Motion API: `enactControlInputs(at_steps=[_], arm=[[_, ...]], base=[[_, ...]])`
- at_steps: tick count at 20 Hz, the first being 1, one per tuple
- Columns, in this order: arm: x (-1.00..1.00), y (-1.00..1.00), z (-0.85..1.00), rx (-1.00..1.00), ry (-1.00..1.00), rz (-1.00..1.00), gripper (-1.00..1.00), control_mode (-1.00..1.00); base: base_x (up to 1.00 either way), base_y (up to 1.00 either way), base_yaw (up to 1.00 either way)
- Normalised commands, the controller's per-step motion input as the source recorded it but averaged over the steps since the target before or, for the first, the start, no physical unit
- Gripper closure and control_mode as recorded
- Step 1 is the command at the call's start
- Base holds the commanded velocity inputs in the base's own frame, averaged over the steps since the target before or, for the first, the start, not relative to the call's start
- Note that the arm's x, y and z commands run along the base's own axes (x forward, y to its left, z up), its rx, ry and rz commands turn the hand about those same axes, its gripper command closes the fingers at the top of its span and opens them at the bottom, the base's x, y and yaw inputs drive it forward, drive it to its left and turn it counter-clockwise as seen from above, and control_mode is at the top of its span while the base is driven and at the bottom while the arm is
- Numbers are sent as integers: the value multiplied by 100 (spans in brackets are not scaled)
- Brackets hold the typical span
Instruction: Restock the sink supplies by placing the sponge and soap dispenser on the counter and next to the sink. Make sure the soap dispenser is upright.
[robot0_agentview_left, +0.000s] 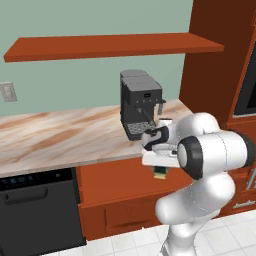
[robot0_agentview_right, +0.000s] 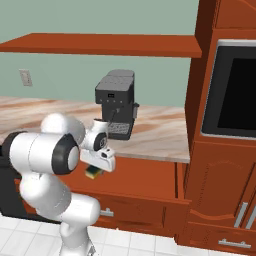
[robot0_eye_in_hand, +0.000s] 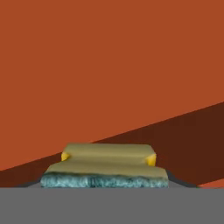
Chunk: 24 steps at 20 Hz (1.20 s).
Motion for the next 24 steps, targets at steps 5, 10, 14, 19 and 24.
enactControlInputs(at_steps=[5,10,14,19,24], arm=[[-59,0,96,0,-10,0,100,-100],[-28,0,96,0,0,0,100,-100],[-14,10,65,0,2,0,100,-100],[-17,31,43,0,5,0,100,-100],[-5,12,5,0,1,0,100,100]], base=[[0,0,0],[0,0,0],[0,0,0],[0,0,0],[-17,79,0]])
